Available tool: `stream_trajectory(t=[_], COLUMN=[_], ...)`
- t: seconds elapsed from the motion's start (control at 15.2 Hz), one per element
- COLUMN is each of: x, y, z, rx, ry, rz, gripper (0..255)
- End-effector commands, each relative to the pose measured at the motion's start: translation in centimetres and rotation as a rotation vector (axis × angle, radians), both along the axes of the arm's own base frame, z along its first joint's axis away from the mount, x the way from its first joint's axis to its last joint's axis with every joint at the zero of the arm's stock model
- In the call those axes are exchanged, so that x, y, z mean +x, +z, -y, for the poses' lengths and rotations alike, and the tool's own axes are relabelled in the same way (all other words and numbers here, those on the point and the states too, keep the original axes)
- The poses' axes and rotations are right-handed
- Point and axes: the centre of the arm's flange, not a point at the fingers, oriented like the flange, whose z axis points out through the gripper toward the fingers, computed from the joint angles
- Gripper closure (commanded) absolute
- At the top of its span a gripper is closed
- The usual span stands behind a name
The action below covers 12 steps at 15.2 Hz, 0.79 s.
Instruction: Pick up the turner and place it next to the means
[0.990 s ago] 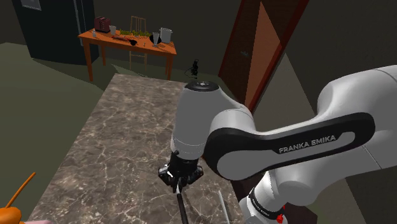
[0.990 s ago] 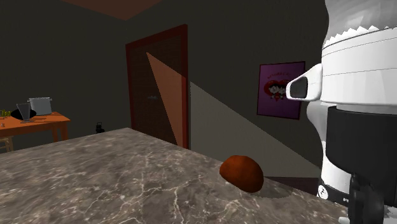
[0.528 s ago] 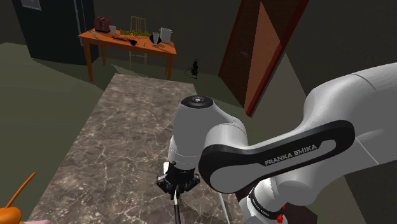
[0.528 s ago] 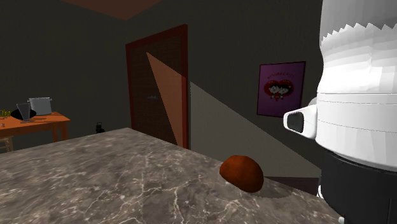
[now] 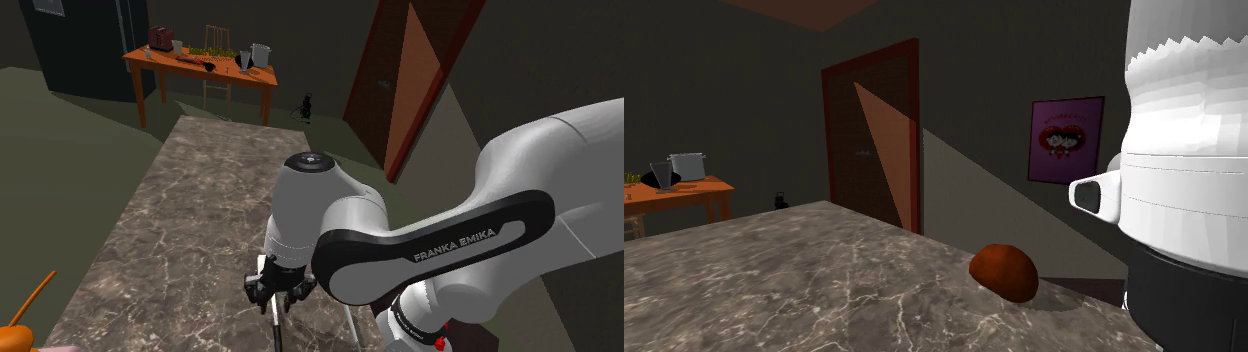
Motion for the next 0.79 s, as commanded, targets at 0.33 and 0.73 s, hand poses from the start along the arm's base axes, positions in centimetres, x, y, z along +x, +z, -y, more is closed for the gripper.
stream_trajectory(t=[0.33, 0.73], x=[0.1, 0.3], y=[1.3, 5.0], z=[0.1, 0.2], rx=[0.0, 0.0], ry=[0.0, 0.0], rz=[0.0, 0.0], gripper=[0, 0])
